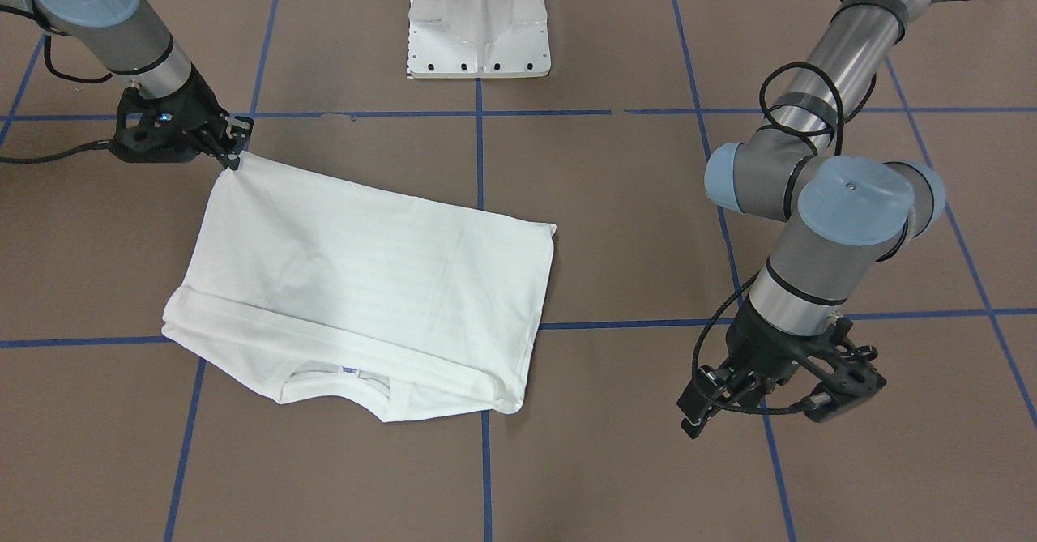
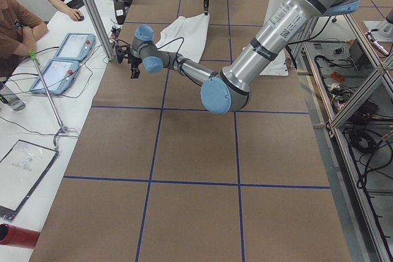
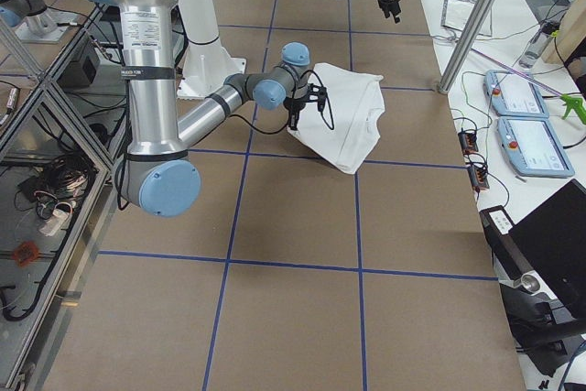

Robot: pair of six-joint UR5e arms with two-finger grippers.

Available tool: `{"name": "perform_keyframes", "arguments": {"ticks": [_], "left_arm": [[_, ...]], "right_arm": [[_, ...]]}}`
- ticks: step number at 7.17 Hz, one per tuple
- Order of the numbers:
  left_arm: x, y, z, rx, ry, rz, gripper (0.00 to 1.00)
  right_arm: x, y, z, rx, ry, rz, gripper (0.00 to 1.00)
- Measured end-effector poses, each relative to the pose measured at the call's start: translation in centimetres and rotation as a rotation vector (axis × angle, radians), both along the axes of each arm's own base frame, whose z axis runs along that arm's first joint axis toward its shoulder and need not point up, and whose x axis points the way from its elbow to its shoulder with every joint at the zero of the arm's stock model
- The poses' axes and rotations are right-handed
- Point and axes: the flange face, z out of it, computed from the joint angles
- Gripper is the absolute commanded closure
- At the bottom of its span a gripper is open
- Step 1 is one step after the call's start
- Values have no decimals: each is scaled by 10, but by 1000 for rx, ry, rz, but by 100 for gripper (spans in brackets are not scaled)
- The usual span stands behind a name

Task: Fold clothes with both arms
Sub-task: 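Drag the folded shirt away from the left arm with the right gripper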

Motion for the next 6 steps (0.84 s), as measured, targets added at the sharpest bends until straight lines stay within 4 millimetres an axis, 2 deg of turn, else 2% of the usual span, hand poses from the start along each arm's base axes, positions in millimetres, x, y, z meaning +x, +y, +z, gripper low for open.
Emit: {"name": "perform_keyframes", "arguments": {"ticks": [3, 6], "left_arm": [[-8, 14, -1, 18, 12, 1, 1], [-11, 19, -4, 33, 16, -6, 1]], "right_arm": [[-3, 101, -3, -80, 6, -228, 100], [-39, 172, -11, -146, 19, -372, 100]]}}
